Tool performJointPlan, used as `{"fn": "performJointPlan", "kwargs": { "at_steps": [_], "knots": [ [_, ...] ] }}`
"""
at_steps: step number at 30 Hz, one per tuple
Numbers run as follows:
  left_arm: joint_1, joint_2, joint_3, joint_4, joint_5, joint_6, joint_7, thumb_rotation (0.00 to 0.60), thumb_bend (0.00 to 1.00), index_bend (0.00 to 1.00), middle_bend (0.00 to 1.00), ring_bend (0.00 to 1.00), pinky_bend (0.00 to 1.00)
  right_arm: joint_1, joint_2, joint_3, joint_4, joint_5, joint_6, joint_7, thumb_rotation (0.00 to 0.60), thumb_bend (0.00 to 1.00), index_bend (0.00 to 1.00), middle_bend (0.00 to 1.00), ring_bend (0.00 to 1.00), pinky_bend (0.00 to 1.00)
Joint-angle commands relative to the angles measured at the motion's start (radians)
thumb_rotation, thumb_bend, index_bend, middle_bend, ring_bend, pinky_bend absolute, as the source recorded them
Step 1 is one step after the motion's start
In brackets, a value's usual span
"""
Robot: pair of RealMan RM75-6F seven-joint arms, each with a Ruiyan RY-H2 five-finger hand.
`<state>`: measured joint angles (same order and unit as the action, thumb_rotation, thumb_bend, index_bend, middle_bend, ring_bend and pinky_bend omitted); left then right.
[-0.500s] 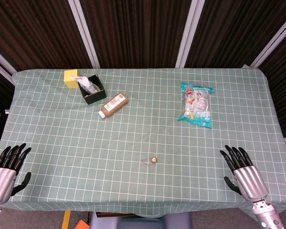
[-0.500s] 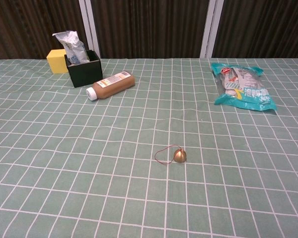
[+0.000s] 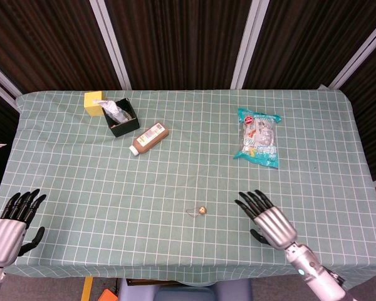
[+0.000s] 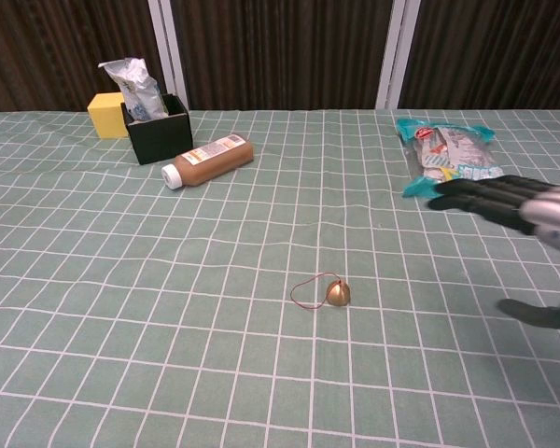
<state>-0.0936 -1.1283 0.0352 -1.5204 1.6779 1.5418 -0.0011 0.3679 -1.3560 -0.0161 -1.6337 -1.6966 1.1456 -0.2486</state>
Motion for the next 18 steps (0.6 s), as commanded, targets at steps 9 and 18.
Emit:
{"fn": "performJointPlan", "kwargs": {
  "at_steps": [9, 18],
  "knots": [
    [0.003, 0.018, 0.004, 0.009, -0.006, 0.006, -0.064, 0.600, 0.43, 0.00, 0.00, 0.00, 0.02, 0.194, -0.295, 0.174, 0.125, 0.223, -0.209, -0.183, 0.600, 0.42, 0.47, 0.00, 0.00, 0.00],
    [0.009, 0.029, 0.002, 0.014, -0.013, 0.014, -0.075, 0.600, 0.43, 0.00, 0.00, 0.00, 0.02, 0.236, -0.367, 0.162, 0.215, 0.307, -0.252, -0.230, 0.600, 0.44, 0.52, 0.00, 0.00, 0.00]
  ]
}}
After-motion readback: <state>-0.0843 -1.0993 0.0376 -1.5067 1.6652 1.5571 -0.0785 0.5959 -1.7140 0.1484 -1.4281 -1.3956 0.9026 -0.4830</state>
